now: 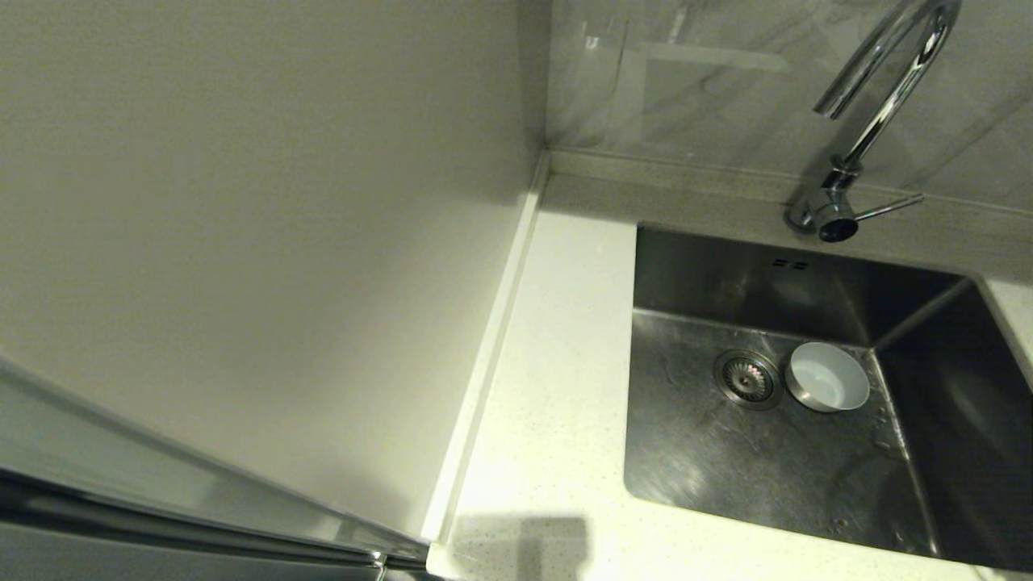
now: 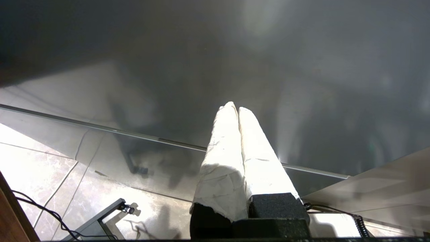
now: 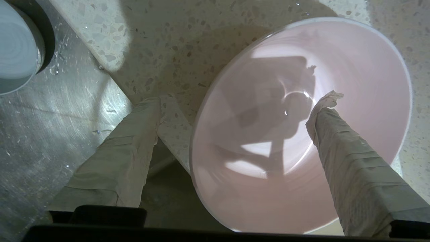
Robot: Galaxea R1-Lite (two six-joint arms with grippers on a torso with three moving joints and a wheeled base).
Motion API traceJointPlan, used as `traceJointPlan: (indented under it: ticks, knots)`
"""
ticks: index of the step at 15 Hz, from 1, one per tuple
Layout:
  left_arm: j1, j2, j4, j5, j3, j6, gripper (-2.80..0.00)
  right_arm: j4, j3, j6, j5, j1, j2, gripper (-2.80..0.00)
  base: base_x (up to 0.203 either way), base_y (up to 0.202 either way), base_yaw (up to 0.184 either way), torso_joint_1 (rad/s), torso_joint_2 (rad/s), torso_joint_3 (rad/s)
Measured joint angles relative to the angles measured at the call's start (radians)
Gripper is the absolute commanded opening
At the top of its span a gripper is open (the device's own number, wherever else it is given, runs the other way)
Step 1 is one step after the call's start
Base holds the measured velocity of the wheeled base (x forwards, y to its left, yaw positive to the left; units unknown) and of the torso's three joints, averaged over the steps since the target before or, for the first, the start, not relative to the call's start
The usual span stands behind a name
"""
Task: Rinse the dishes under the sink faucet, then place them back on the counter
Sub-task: Put a bowl into the sink
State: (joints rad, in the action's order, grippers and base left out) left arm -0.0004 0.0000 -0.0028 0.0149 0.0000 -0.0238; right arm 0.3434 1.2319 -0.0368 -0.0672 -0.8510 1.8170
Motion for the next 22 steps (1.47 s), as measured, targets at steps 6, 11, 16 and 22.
traceJointPlan:
  ticks: [6,11,16,22]
  knots:
    - [0.000,0.000,0.000,0.000,0.000,0.000,-2.80,0.001,-0.007,0.000,-0.013,-0.006,-0.006,-2.80,0.000,0.000,0.000,0.000,0.00,0.000]
    - [0.000,0.000,0.000,0.000,0.000,0.000,-2.80,0.001,-0.011,0.000,-0.013,-0.007,-0.007,-2.80,0.000,0.000,0.000,0.000,0.00,0.000]
    - [0.000,0.000,0.000,0.000,0.000,0.000,-2.80,0.001,-0.016,0.000,-0.015,-0.002,-0.005,-2.80,0.000,0.000,0.000,0.000,0.00,0.000]
    - [0.000,0.000,0.000,0.000,0.000,0.000,-2.80,0.000,-0.019,0.004,-0.019,0.120,-0.079,-2.80,0.000,0.000,0.000,0.000,0.00,0.000]
